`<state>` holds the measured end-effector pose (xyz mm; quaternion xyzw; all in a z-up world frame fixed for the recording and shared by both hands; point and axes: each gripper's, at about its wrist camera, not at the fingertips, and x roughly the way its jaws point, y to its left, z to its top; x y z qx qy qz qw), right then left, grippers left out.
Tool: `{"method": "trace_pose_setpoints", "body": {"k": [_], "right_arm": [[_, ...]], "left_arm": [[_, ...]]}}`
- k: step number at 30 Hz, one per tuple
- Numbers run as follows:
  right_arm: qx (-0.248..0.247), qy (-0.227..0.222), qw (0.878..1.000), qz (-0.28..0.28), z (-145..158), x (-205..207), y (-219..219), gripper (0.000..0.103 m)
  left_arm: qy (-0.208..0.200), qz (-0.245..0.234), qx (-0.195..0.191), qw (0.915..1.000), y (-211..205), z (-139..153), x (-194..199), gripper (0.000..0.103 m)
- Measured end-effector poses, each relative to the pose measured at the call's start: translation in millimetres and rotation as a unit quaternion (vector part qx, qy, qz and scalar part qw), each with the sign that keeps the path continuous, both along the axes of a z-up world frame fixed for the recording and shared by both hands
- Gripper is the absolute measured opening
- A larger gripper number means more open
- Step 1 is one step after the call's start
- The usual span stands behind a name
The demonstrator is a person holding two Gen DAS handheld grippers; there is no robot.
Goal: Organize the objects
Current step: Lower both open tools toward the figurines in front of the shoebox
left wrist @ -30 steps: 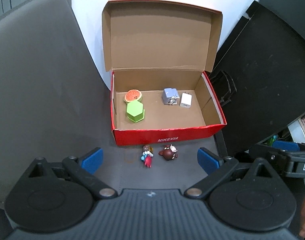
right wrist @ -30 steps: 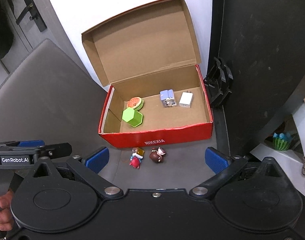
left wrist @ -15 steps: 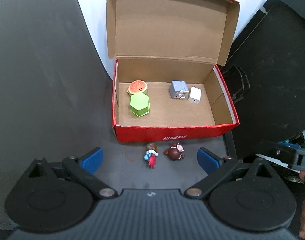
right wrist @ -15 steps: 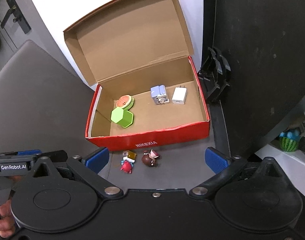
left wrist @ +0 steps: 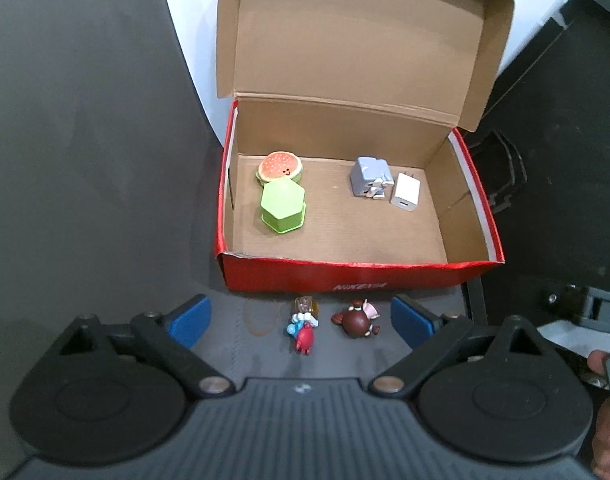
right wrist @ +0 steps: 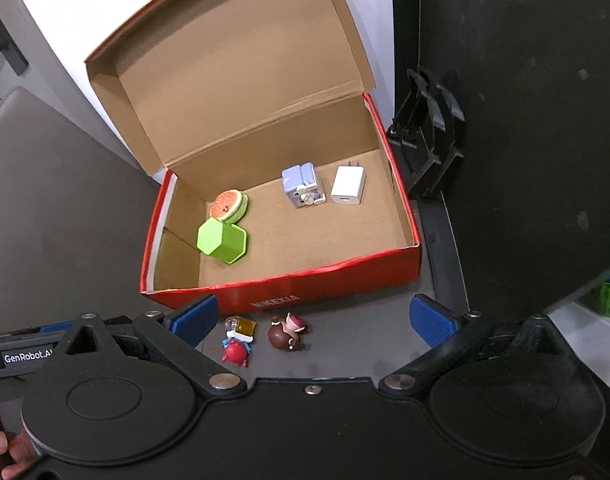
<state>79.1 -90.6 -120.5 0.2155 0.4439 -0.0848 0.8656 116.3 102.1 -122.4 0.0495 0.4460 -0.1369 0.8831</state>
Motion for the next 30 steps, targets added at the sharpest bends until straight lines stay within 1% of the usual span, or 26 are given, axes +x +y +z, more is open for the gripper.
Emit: {"method": "trace_pose_setpoints", "body": {"k": [3,7,14,18,20,21,22,25,28,30], "right_arm": [[0.007,0.003,1.0,0.001,-12,6,0,0.102],[0.013,0.009,1.0,0.001,-28,16,0,0.101],[0.018,0.016,1.0,-0.005,-51,27,-6,0.098],[0.023,0.018,1.0,-0.009,-62,29,-10,0.094],[0.027,0.017,0.999,-0.011,-68,29,-11,0.091],[0.028,0.018,0.999,-0.012,-71,30,-12,0.09],[0.031,0.021,0.999,-0.014,-75,30,-13,0.09],[0.046,0.031,0.998,-0.024,-85,32,-16,0.088],[0.056,0.037,0.997,-0.029,-92,33,-18,0.084],[0.056,0.039,0.997,-0.028,-96,34,-16,0.084]], "left_arm": [[0.009,0.0,0.004,0.9999,-4,-10,9,0.095],[0.023,-0.001,0.01,0.9997,-10,-25,19,0.088],[0.043,0.006,0.001,0.999,-15,-45,36,0.078],[0.057,0.015,0.001,0.9983,-17,-55,45,0.067],[0.064,0.019,0.01,0.9977,-17,-63,51,0.064],[0.068,0.022,0.012,0.9974,-17,-67,54,0.06],[0.075,0.026,0.012,0.9968,-17,-72,58,0.055],[0.096,0.042,0.009,0.9944,-16,-87,70,0.047],[0.11,0.047,0.01,0.9927,-16,-99,77,0.046],[0.119,0.048,0.013,0.9917,-17,-106,80,0.046]]}}
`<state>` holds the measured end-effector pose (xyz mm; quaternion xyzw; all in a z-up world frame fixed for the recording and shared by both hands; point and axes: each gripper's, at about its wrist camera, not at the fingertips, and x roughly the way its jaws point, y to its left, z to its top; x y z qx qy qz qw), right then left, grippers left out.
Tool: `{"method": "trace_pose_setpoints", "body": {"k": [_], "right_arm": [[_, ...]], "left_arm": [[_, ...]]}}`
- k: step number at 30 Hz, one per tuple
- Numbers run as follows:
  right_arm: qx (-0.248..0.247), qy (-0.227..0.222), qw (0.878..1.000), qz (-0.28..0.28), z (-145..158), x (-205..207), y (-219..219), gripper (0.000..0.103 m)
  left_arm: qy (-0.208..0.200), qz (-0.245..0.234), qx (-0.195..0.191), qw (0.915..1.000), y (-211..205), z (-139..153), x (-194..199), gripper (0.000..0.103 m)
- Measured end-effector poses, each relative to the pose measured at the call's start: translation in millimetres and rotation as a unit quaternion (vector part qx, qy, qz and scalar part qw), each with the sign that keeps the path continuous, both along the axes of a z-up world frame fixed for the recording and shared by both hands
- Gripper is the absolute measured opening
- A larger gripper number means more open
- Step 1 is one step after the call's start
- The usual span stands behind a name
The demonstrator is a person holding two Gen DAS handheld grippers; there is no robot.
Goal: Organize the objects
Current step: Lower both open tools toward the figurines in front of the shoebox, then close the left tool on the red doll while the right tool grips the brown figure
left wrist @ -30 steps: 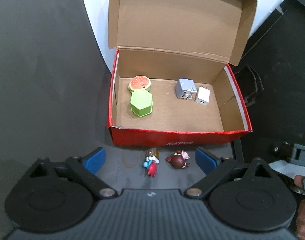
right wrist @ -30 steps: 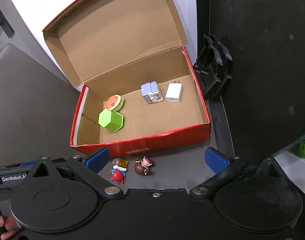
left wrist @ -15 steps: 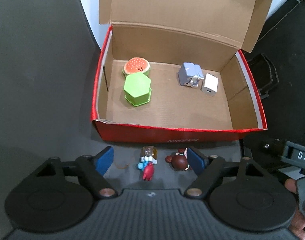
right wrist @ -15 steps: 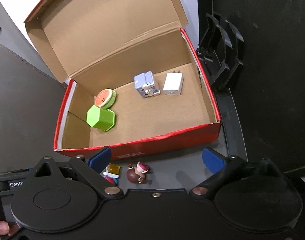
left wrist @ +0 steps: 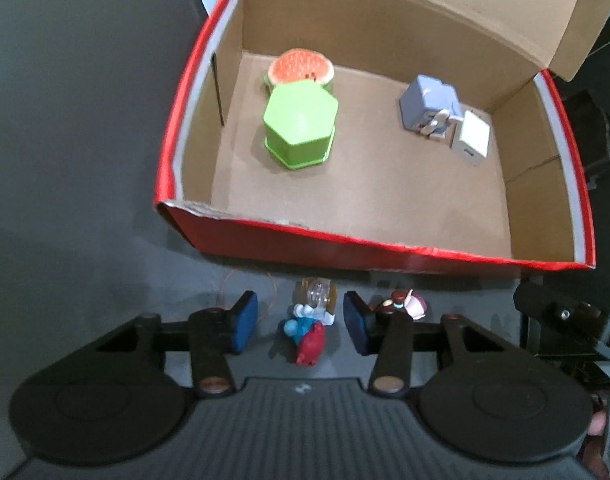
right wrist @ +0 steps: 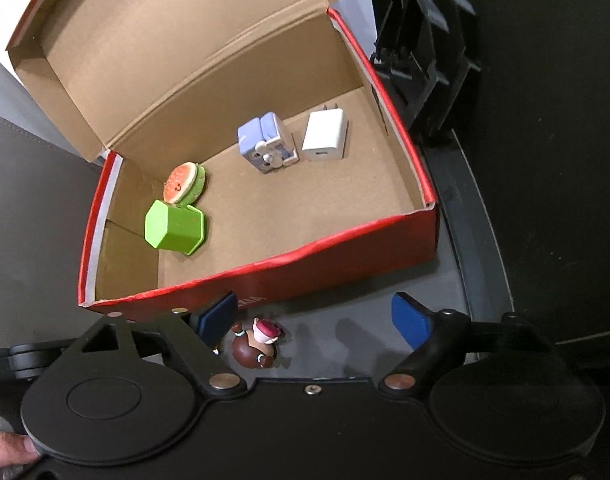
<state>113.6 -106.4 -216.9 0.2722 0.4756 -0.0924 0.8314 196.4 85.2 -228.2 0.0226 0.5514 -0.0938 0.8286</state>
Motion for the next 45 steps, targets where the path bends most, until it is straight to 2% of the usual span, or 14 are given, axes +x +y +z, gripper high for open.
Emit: {"method": "trace_pose_setpoints", "body": {"k": [8,15,18,20,21,22,27,30,43,44,45], "right_arm": [[-0.022,0.02,0.999,0.017,-17,9,14,0.082],[-0.02,0.028,0.999,0.031,-24,12,22,0.081],[-0.018,0.029,0.999,0.035,-26,13,24,0.08],[-0.018,0.032,0.999,0.039,-28,14,25,0.079],[-0.018,0.033,0.998,0.042,-29,14,26,0.079],[-0.017,0.034,0.998,0.046,-30,15,28,0.079],[-0.027,0.043,0.995,0.08,-39,19,41,0.079],[-0.035,0.045,0.993,0.1,-45,21,50,0.072],[-0.074,0.015,0.985,0.153,-49,34,75,0.071],[-0.075,0.015,0.985,0.154,-51,36,77,0.07],[-0.073,0.014,0.985,0.153,-53,36,78,0.063]], "left_arm": [[0.021,0.003,0.01,0.9997,-6,-24,10,0.045],[0.035,0.007,0.014,0.9993,-7,-38,13,0.045],[0.03,0.005,0.02,0.9993,-9,-38,13,0.044],[0.028,0.005,0.021,0.9994,-9,-38,13,0.04],[0.029,0.004,0.021,0.9994,-10,-39,13,0.03],[0.03,0.005,0.022,0.9993,-10,-39,14,0.026],[0.028,0.011,0.017,0.9994,1,-31,10,0.026],[0.029,0.015,0.012,0.9994,7,-27,9,0.026],[0.04,0.026,0.021,0.9987,22,-25,-9,0.025],[0.04,0.026,0.024,0.9986,23,-26,-11,0.025],[0.041,0.027,0.024,0.9985,25,-27,-12,0.025]]}}
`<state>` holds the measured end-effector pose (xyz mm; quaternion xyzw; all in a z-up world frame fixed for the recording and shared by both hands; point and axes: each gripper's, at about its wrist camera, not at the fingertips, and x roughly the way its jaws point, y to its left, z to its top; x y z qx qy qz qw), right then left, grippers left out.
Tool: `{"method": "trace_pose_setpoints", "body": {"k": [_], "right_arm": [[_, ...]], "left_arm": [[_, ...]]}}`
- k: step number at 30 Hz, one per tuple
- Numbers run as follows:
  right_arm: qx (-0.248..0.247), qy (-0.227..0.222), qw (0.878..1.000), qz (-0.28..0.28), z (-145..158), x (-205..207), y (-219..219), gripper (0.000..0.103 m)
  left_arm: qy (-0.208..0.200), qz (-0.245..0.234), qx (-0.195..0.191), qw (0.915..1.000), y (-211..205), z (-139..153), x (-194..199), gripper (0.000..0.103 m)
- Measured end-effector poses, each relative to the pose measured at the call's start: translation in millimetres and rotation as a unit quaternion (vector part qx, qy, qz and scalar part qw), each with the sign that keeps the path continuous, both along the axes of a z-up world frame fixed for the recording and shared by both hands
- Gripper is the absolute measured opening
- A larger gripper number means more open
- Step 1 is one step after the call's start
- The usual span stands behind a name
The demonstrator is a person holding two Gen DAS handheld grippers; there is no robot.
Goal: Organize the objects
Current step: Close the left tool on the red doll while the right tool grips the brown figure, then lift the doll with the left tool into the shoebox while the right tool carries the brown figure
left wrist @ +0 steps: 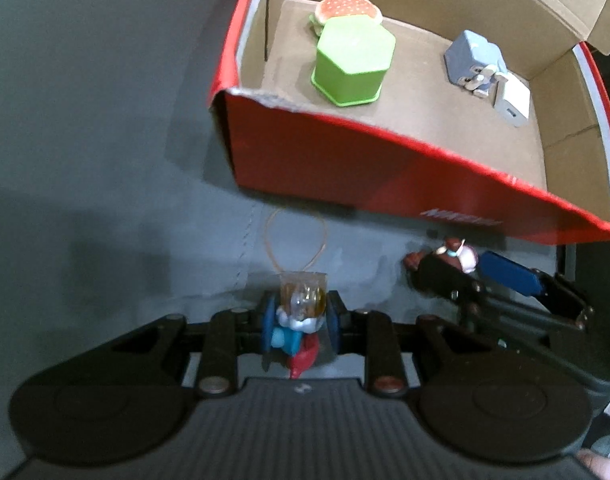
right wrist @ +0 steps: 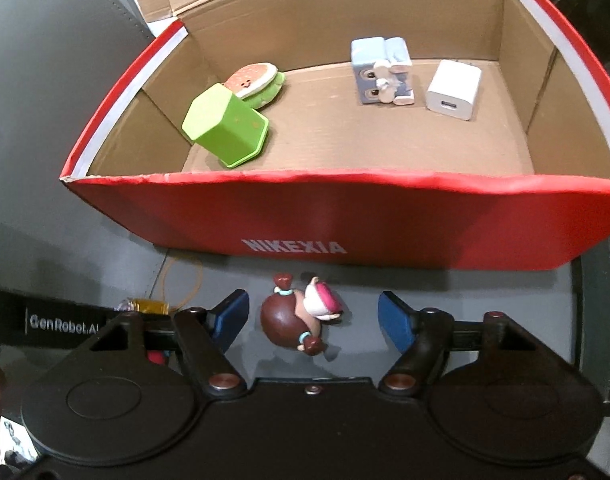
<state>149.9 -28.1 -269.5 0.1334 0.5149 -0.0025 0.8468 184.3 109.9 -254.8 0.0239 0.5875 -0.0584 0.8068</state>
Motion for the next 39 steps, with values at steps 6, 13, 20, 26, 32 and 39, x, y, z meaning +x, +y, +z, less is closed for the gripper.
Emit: {"method": "trace_pose_setpoints", "body": {"k": [6,13,20,26,32,39], "right_arm": [[0.0,0.0,1.0,0.001,-1,-1,4,0.045],[-0.016,0.016,0.999,-0.034,3,-15,-10,0.045],[-0.037,0.029,0.998,-0.043,5,-25,-11,0.046],[-0.053,0.03,0.998,-0.026,4,-20,-7,0.046],[-0.065,0.035,0.997,-0.021,5,-21,-4,0.045],[-0.031,0.047,0.997,-0.061,9,-30,-14,0.045]], "left_arm": [[0.0,-0.002,0.006,1.0,0,-1,-3,0.024],[-0.008,-0.023,0.035,0.9991,-10,0,-3,0.028],[0.002,-0.031,0.046,0.9984,-16,-12,-4,0.029],[-0.014,-0.038,0.053,0.9978,-21,-16,-7,0.029],[-0.013,-0.047,0.058,0.9971,-27,-15,-9,0.027],[-0.029,-0.055,0.044,0.997,-29,0,-13,0.027]]}}
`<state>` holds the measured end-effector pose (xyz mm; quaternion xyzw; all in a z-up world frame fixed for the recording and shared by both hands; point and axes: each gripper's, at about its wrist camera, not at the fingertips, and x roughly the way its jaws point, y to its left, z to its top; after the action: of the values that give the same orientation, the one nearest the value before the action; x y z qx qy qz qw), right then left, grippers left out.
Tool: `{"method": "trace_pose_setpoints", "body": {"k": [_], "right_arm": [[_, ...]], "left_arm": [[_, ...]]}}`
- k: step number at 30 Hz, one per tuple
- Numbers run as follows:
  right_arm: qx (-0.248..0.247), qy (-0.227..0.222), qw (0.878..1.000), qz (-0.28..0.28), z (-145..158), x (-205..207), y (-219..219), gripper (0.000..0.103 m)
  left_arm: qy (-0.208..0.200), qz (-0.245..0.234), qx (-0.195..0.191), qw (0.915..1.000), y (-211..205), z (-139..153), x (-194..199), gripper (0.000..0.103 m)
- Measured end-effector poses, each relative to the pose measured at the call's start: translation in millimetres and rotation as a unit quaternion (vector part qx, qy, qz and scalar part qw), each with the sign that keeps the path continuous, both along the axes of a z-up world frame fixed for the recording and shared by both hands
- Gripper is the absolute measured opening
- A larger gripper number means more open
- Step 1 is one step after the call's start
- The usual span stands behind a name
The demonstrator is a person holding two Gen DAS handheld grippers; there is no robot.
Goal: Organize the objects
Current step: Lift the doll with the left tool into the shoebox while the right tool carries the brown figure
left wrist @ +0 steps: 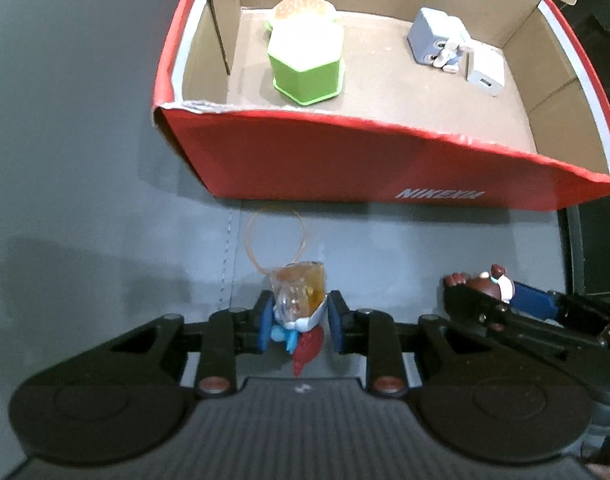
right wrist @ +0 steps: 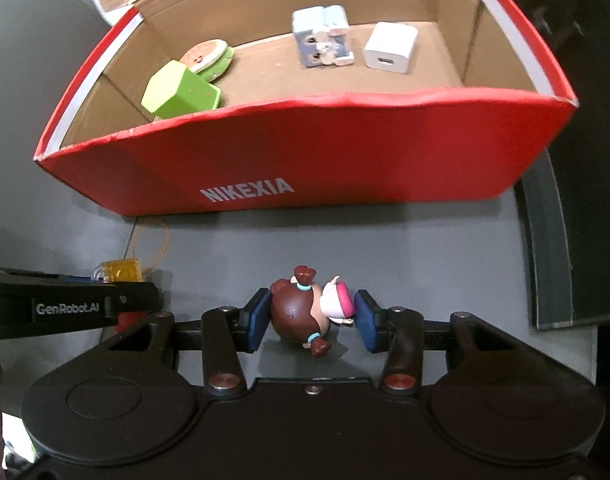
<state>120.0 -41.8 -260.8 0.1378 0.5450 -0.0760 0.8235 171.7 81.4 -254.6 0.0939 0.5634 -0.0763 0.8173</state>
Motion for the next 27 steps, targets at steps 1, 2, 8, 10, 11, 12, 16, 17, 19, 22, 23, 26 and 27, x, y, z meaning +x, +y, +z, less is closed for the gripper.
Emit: {"method": "trace_pose_setpoints", "body": {"k": [1,2,8,10,11,12,16,17,19,22,23,26,27], "right_arm": [[0.001,0.001,1.0,-0.005,2,-2,0,0.045],[0.003,0.0,1.0,-0.009,4,-4,-1,0.045],[0.015,-0.013,0.999,-0.029,19,-12,-4,0.045],[0.02,-0.018,0.999,-0.036,25,-14,-6,0.045],[0.022,-0.021,0.999,-0.039,28,-15,-6,0.045],[0.023,-0.024,0.999,-0.042,32,-17,-7,0.045],[0.021,-0.038,0.998,-0.052,47,-23,-10,0.045],[0.022,-0.042,0.997,-0.055,51,-25,-11,0.045],[0.022,-0.047,0.997,-0.06,57,-29,-11,0.045],[0.022,-0.055,0.996,-0.067,66,-33,-12,0.045],[0.023,-0.058,0.996,-0.068,69,-35,-12,0.045],[0.026,-0.066,0.995,-0.07,79,-38,-11,0.045],[0.027,-0.069,0.995,-0.071,83,-40,-10,0.045]], "left_arm": [[-0.002,0.0,-0.001,1.0,0,2,-1,0.027],[-0.004,0.0,-0.004,1.0,-1,4,-2,0.027],[-0.015,-0.011,-0.02,0.9996,-1,18,-12,0.027],[-0.021,-0.015,-0.025,0.9994,-2,24,-15,0.027],[-0.023,-0.017,-0.027,0.9992,-3,26,-17,0.027],[-0.025,-0.019,-0.03,0.9991,-6,28,-16,0.027],[-0.038,-0.024,-0.039,0.9982,-4,41,-25,0.027],[-0.043,-0.026,-0.042,0.9979,-4,45,-26,0.027],[-0.05,-0.029,-0.046,0.9973,-3,53,-30,0.027],[-0.058,-0.031,-0.051,0.9966,-1,61,-35,0.027],[-0.062,-0.031,-0.053,0.9962,0,65,-37,0.027],[-0.072,-0.033,-0.059,0.9951,3,75,-46,0.027],[-0.077,-0.034,-0.061,0.9946,3,79,-48,0.027]]}}
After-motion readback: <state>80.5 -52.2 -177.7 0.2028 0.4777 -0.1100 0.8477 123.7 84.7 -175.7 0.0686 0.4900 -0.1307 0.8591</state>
